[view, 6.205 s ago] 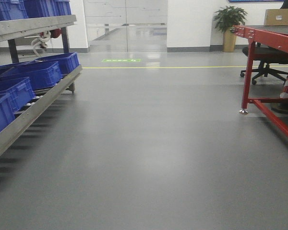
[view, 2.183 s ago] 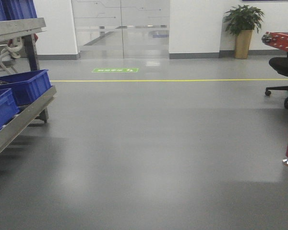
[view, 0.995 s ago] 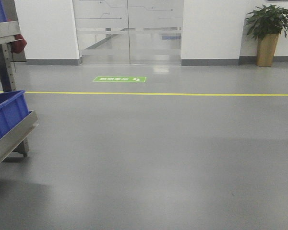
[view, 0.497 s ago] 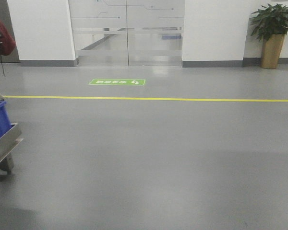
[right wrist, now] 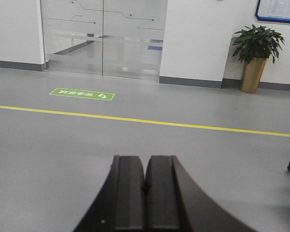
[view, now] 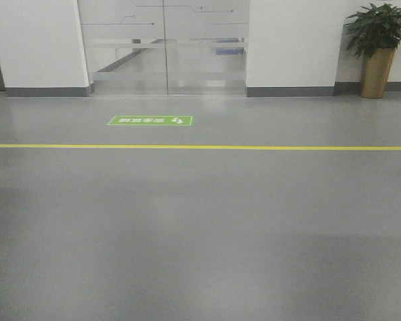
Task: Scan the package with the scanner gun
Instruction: 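Drive the base forward past the blue bins toward the red table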
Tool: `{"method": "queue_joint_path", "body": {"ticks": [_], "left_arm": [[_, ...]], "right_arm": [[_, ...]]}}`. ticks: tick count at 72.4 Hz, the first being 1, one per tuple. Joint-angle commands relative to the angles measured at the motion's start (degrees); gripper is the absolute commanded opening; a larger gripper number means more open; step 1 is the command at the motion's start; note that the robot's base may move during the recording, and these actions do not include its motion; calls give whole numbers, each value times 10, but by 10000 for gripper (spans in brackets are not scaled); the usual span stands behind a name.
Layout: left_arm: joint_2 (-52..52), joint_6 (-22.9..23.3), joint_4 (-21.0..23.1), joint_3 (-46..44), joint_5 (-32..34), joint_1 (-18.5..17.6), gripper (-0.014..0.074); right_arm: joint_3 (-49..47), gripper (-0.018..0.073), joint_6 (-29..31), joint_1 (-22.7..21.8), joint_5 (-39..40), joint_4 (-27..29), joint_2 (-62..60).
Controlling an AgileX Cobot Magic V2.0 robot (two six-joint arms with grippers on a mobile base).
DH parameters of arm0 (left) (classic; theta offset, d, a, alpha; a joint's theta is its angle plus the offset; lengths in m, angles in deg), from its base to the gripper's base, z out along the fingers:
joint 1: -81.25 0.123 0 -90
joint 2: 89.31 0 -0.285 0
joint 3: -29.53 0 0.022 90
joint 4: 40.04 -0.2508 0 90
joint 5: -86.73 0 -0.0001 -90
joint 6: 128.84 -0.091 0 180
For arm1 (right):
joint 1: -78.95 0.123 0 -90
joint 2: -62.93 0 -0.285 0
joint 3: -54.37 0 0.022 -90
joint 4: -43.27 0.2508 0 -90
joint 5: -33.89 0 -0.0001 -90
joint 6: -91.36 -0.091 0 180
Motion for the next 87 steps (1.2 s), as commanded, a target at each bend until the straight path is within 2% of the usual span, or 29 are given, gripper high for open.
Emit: {"method": "queue_joint_path", "body": {"ticks": [1, 87], "left_arm": [[-2, 0, -3, -1, 11, 0, -111], [-2, 0, -3, -1, 11, 0, -111]], "right_arm": [[0, -162, 0, 0, 12, 1, -1], [0, -162, 0, 0, 12, 1, -1]]}}
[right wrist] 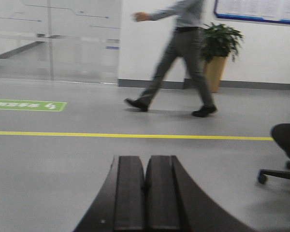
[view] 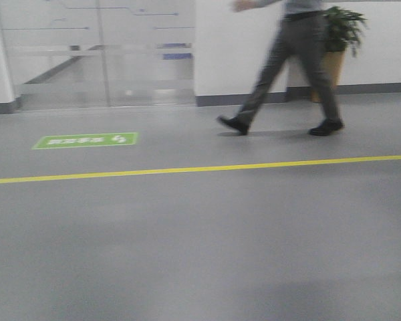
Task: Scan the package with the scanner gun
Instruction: 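Drive the base forward past the blue bins toward the red table, then turn and stop facing the cardboard box and orange scanner gun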
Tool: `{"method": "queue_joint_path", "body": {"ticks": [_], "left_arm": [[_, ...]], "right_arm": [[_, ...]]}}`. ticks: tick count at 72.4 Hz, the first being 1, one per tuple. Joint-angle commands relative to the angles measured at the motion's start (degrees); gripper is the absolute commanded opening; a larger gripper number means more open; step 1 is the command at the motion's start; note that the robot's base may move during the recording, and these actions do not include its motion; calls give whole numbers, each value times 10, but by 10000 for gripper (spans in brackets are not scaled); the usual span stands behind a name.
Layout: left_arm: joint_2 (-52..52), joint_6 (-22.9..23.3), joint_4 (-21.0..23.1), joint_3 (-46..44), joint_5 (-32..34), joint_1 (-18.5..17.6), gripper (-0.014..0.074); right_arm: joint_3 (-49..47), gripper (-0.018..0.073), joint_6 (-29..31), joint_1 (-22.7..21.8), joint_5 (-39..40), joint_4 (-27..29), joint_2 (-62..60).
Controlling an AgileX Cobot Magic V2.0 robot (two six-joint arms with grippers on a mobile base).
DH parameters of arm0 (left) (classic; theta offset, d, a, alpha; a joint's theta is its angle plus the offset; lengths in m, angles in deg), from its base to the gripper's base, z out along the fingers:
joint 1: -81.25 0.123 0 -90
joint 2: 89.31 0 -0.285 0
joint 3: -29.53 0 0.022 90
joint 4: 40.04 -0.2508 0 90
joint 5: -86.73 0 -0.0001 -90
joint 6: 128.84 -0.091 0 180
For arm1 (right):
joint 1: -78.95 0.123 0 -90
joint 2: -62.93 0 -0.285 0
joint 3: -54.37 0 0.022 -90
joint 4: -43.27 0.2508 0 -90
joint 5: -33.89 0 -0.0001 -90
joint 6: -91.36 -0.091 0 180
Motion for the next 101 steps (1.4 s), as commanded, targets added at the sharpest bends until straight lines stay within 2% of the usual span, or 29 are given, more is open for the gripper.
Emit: {"method": "queue_joint_path", "body": {"ticks": [1, 101], "left_arm": [[-2, 0, -3, -1, 11, 0, -111], [-2, 0, -3, -1, 11, 0, -111]], "right_arm": [[0, -162, 0, 0, 12, 1, -1], [0, -162, 0, 0, 12, 1, -1]]}}
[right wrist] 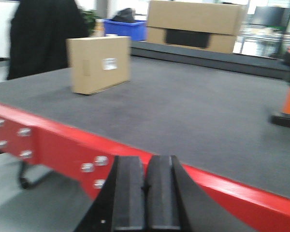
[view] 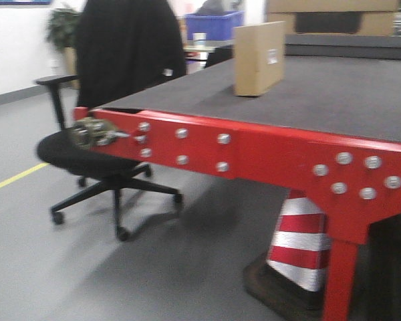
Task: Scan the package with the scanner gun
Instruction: 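Turn and stop facing the cardboard box and orange scanner gun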
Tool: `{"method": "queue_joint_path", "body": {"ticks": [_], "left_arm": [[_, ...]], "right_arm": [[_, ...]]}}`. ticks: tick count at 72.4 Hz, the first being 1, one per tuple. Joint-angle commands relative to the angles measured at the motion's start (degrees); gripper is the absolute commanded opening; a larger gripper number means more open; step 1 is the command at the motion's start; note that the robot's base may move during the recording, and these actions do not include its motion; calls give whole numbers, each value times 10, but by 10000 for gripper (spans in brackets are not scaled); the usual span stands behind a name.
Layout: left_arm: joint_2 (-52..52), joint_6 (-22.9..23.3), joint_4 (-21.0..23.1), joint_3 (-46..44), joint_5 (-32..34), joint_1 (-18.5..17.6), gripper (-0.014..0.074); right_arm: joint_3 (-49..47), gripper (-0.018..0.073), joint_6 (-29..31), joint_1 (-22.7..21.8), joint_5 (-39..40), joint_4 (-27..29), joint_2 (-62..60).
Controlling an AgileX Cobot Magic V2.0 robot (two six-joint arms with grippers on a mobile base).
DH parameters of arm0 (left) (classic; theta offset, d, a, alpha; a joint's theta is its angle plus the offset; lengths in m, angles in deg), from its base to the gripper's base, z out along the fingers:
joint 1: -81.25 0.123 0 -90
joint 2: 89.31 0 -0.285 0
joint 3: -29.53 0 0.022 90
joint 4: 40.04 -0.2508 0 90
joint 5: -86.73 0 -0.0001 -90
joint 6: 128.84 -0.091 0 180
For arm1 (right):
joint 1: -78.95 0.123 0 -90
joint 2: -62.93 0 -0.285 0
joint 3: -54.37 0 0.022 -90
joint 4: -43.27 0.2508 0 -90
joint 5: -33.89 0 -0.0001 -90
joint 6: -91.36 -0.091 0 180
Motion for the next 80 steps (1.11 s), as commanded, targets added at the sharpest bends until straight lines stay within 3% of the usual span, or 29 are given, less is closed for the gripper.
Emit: {"method": "queue_joint_path", "body": {"ticks": [1, 80], "left_arm": [[-2, 0, -3, -1, 11, 0, -111], [-2, 0, -3, -1, 11, 0, -111]], "right_arm": [[0, -162, 0, 0, 12, 1, -1], [0, -162, 0, 0, 12, 1, -1]]}}
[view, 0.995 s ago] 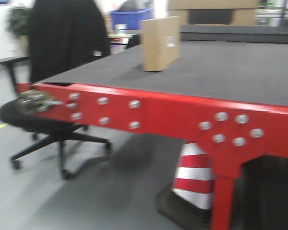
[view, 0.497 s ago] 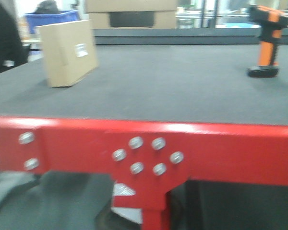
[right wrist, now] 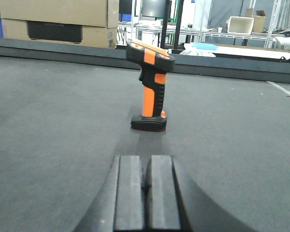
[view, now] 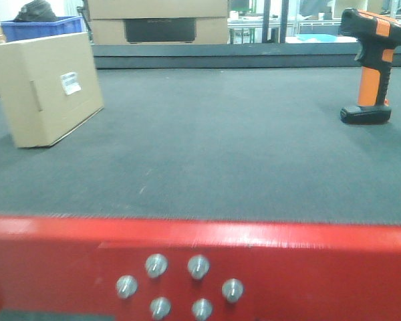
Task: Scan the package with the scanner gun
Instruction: 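Turn and stop facing the cardboard box and orange scanner gun, then lower the open left gripper over the top of the cardboard box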
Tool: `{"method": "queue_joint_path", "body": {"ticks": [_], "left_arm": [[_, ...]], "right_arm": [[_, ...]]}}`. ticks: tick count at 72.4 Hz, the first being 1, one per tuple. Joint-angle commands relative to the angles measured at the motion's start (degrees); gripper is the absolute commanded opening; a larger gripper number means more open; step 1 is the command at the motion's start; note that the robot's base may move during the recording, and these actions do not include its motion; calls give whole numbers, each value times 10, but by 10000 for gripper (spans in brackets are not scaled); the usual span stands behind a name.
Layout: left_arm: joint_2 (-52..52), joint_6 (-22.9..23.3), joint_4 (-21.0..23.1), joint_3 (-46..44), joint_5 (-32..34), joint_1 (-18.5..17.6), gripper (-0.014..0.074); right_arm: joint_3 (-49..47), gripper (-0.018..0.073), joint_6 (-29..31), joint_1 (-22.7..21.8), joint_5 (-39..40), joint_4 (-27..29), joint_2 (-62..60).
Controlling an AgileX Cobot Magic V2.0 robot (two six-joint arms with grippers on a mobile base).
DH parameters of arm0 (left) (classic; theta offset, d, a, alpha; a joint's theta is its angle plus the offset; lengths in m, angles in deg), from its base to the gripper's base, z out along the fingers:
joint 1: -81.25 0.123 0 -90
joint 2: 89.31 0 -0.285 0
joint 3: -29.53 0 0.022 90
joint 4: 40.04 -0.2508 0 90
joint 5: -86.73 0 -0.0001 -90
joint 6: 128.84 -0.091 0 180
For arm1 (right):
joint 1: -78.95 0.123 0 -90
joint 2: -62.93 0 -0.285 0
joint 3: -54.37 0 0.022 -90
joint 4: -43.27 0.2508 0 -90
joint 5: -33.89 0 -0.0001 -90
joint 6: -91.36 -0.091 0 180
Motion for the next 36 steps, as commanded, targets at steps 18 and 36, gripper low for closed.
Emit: {"method": "queue_joint_path", "body": {"ticks": [18, 36], "left_arm": [[-2, 0, -3, -1, 11, 0, -111], [-2, 0, -3, -1, 11, 0, -111]], "right_arm": [[0, -162, 0, 0, 12, 1, -1], [0, -162, 0, 0, 12, 1, -1]]}}
